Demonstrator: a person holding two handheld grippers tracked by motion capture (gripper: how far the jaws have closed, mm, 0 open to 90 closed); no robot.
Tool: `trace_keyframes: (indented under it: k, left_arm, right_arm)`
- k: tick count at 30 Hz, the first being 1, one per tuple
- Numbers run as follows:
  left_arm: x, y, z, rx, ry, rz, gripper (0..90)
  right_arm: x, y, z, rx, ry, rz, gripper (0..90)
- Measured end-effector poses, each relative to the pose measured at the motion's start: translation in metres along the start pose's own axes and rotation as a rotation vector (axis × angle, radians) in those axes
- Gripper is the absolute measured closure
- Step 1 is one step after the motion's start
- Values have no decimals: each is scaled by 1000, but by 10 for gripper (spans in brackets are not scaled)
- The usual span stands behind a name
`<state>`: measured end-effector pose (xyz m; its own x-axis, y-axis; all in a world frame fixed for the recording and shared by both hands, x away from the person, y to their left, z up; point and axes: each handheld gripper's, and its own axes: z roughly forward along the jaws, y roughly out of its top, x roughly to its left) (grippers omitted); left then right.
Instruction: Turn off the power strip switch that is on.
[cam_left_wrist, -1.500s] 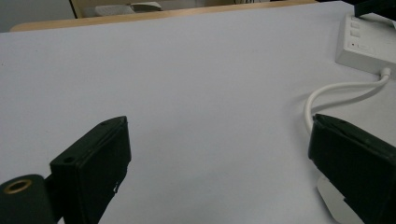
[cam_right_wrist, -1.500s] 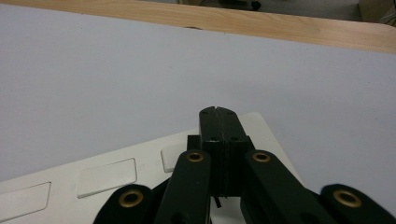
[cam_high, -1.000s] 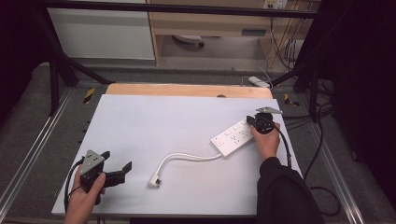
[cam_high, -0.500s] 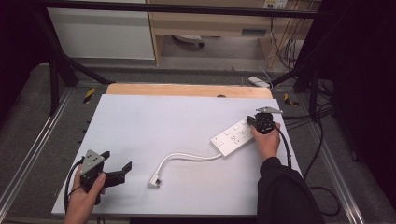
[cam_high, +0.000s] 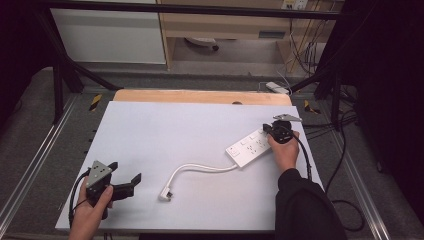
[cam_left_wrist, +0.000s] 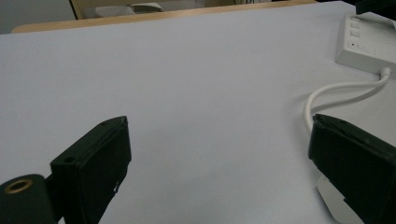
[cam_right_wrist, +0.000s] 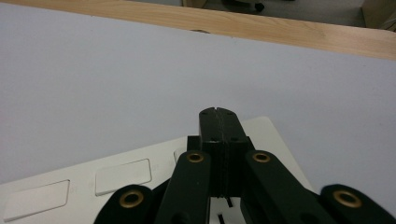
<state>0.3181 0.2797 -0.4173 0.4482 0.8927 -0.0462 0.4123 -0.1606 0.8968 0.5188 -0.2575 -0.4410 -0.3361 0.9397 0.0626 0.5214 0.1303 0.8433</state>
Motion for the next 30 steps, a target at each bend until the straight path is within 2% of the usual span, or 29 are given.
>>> trace_keyframes:
  k: [8, 12, 18, 24, 30]
  left_arm:
    - [0, 0, 0, 0, 0, 0, 60]
    - [0, 0, 0, 0, 0, 1, 60]
    - [-1, 0, 0, 2, 0, 3, 60]
    - [-1, 0, 1, 2, -1, 3, 60]
    - [-1, 0, 1, 2, 0, 3, 60]
  right_arm:
    - [3, 2, -3, -15, 15, 2, 900]
    - [5, 2, -6, -33, 33, 26, 899]
    - [9, 2, -11, -46, 49, 25, 859]
    - [14, 6, -18, -61, 69, 18, 781]
    - [19, 8, -25, -62, 86, 32, 628]
